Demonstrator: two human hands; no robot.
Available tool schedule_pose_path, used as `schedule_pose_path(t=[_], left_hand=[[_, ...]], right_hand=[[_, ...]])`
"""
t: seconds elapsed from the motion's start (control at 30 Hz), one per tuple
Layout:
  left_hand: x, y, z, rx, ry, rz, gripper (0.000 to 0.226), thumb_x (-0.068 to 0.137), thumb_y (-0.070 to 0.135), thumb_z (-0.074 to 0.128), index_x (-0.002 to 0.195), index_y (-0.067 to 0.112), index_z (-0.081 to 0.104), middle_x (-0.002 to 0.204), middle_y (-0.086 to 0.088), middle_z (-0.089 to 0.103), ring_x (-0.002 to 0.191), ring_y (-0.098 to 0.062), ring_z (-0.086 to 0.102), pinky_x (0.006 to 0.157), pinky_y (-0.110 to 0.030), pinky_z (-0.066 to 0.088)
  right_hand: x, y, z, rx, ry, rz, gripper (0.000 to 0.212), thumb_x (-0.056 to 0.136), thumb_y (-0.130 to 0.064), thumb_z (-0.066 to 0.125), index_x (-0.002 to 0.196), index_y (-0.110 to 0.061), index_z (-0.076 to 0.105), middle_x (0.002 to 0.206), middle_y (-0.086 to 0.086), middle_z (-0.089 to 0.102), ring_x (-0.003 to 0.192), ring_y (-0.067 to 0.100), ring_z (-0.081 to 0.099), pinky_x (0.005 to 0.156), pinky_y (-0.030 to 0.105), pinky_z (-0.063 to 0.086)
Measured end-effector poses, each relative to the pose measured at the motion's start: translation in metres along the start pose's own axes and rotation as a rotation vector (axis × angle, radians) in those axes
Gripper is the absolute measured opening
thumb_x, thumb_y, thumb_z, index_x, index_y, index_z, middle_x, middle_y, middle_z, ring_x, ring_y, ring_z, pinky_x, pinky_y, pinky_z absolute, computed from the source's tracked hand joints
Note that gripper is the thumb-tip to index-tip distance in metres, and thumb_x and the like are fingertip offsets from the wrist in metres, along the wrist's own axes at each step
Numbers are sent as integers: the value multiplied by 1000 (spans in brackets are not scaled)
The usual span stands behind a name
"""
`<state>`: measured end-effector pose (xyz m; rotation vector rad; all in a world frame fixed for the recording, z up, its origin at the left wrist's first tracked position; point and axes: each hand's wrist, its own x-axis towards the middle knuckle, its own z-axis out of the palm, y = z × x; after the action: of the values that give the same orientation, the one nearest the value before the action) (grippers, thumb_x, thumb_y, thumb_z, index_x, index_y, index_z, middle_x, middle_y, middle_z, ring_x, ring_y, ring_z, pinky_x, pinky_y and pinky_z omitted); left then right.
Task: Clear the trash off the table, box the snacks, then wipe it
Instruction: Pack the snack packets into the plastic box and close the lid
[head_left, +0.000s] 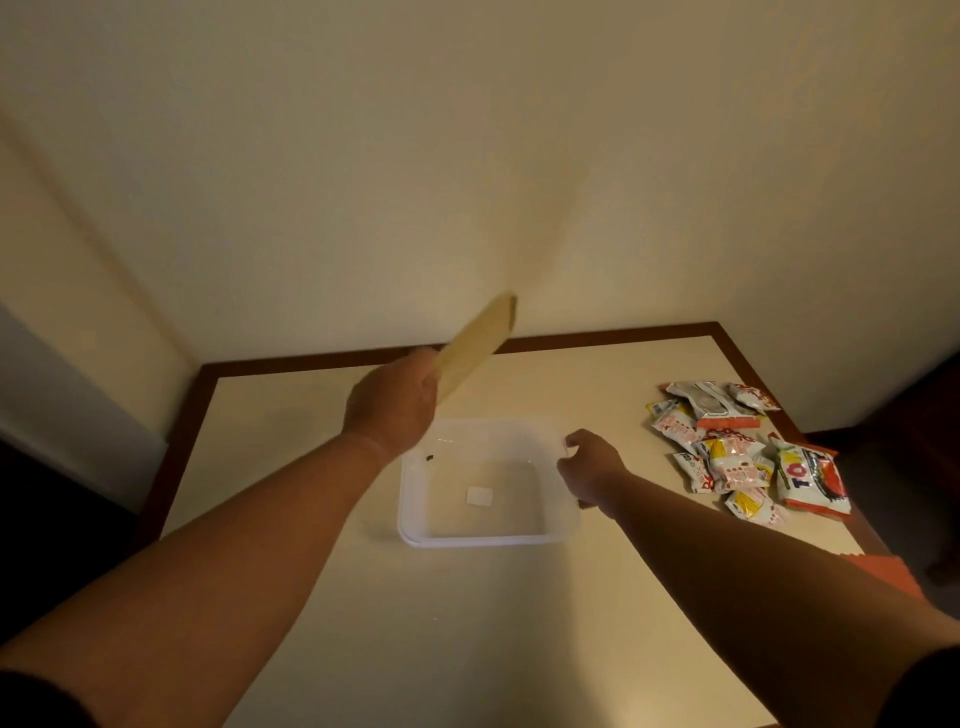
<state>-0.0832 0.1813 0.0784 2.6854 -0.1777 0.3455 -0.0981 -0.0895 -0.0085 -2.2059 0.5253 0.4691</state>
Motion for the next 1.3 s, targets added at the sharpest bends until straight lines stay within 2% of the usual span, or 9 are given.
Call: schedule_pose_path(t=[0.13, 0.3, 0.4, 0.53, 0.67, 0.73, 0.97, 1.13, 1.3], left_hand=[[10, -30, 3, -219, 100, -308, 18, 102, 26, 50, 110, 11, 56, 100, -15, 67, 91, -36, 63, 71, -36, 44], [-20, -69, 31, -454, 71, -707, 31, 96, 23, 54, 125, 10, 59, 118, -15, 66, 105, -37, 63, 91, -46, 53], [-54, -80, 57, -533, -20, -823, 27, 95, 21, 55, 119, 11, 62, 111, -14, 68, 94, -33, 65, 82, -43, 57], [-94, -77, 87, -601, -132, -891, 15, 94, 20, 58, 105, 12, 66, 99, -13, 70, 82, -31, 66, 74, -39, 55], [-113, -75, 104, -422, -313, -872, 24, 88, 30, 66, 107, 14, 66, 101, -9, 71, 90, -31, 67, 83, -41, 58], [-116, -75, 107, -321, -368, -856, 29, 88, 30, 67, 109, 10, 63, 106, -12, 69, 96, -33, 66, 81, -36, 55], [-118, -71, 96, 69, -507, -735, 52, 85, 27, 62, 133, 12, 47, 132, -15, 51, 119, -34, 55, 95, -43, 53], [-130, -39, 101, 95, -635, -368, 69, 89, 46, 58, 153, 34, 33, 152, -2, 34, 139, -26, 35, 107, -42, 43], [-135, -34, 115, 234, -812, -279, 75, 88, 50, 61, 154, 39, 28, 157, -2, 23, 142, -30, 28, 110, -44, 40]], right_hand=[[-2, 8, -10, -142, 121, 24, 48, 87, -11, 50, 135, -9, 47, 100, 10, 65, 65, 31, 72, 59, 43, 65], [-11, 33, -29, 8, 218, 153, 80, 88, -14, 55, 159, -26, 18, 99, 12, 64, 59, 35, 73, 42, 36, 57], [-12, 39, -30, 154, 241, 263, 59, 89, -17, 53, 145, -18, 35, 94, 14, 63, 67, 37, 75, 52, 44, 63], [-14, 42, -23, -82, 227, 202, 30, 90, -32, 50, 105, -8, 58, 96, 9, 63, 83, 31, 69, 78, 42, 63], [-10, 43, -12, -66, 230, 36, 46, 91, -17, 56, 137, -15, 54, 124, 11, 64, 106, 31, 64, 82, 31, 49], [-11, 45, -10, -42, 234, -8, 52, 93, -10, 55, 144, -17, 51, 120, 11, 67, 105, 30, 65, 85, 32, 52], [-19, 63, -11, -51, 266, 24, 55, 89, -6, 50, 139, -28, 53, 104, 4, 66, 87, 26, 67, 67, 29, 50], [-13, 67, -17, -87, 246, -25, 58, 90, -3, 48, 141, -31, 56, 126, 7, 66, 106, 26, 65, 84, 32, 54], [-7, 65, -12, -111, 253, -89, 61, 91, -1, 46, 141, -33, 59, 134, 5, 63, 117, 26, 63, 90, 29, 52]])
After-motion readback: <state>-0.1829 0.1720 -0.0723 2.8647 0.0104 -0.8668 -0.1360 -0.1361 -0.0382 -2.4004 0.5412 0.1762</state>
